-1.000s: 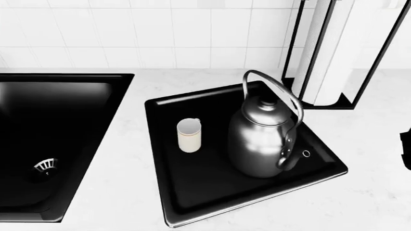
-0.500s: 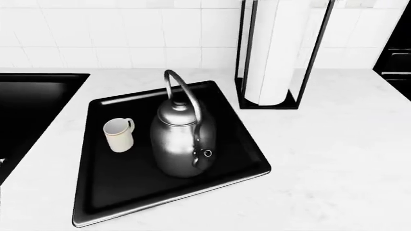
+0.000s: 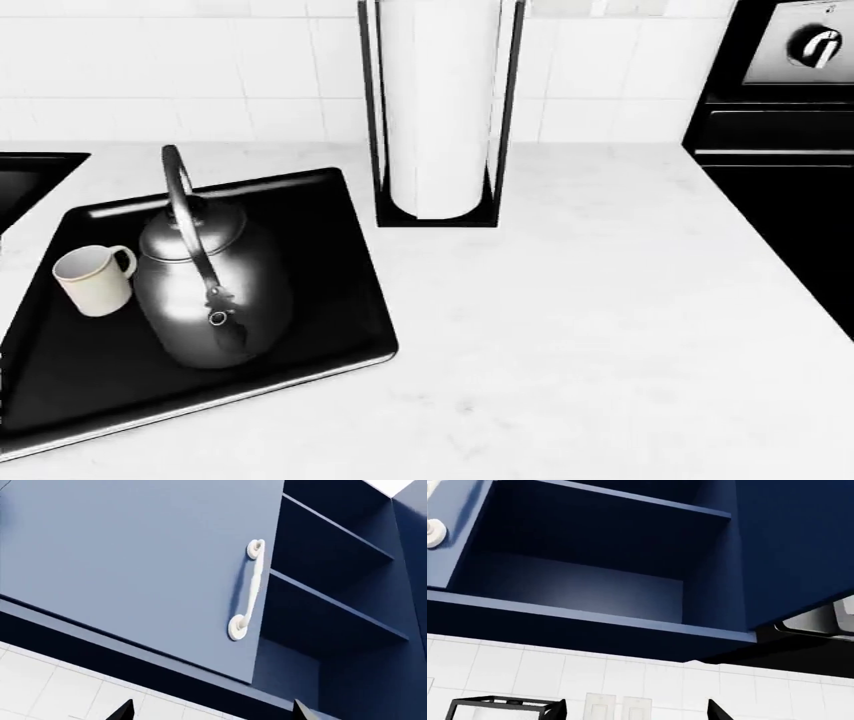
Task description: Pick the kettle from the counter and place it on the tray. Then pick the mug from the cabinet and place it on the tray. Then close the cabinet doors.
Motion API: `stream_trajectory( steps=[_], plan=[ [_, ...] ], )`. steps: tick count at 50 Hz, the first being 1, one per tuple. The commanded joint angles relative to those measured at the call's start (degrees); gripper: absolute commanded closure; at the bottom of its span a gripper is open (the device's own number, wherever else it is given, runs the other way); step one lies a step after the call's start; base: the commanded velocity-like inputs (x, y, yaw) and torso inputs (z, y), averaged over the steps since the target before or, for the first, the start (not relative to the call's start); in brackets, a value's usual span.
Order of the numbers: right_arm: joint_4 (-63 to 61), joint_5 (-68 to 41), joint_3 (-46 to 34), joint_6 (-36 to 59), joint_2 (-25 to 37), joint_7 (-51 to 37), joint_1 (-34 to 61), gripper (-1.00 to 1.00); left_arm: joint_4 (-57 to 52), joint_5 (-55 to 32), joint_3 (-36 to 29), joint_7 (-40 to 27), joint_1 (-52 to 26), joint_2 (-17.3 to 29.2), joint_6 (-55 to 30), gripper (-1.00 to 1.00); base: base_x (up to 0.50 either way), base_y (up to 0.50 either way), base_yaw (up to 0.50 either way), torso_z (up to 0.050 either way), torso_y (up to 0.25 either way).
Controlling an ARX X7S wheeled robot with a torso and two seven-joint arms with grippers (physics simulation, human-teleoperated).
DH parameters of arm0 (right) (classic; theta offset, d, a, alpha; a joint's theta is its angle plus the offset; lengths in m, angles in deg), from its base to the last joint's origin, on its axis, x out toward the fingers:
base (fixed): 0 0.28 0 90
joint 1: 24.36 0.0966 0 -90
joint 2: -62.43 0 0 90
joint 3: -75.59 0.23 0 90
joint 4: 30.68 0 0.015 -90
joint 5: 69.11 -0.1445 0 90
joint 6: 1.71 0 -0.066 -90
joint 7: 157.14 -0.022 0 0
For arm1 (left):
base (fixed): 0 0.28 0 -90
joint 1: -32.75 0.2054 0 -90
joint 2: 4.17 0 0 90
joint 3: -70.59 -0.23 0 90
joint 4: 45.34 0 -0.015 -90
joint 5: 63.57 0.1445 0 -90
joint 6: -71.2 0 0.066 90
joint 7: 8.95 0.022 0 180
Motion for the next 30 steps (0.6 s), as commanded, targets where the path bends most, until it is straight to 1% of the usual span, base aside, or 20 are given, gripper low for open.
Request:
stream_trajectory(
  steps=[1,30],
  plan=[
    [0.0,-0.07,0.85,0.97,-0.99,0.0,-0.75,-1.0,-0.14,0.85,-0.34,0.07,0.9,0.16,0.56,-1.0,0.0,-0.5,0.0,0.0,0.0],
    [0.0,-0.13,3.22,2.14,-1.49,0.0,-2.55,-1.0,-0.14,2.73,-1.4,0.38,2.64,0.16,1.81,-1.0,0.0,-0.5,0.0,0.0,0.0]
  ],
)
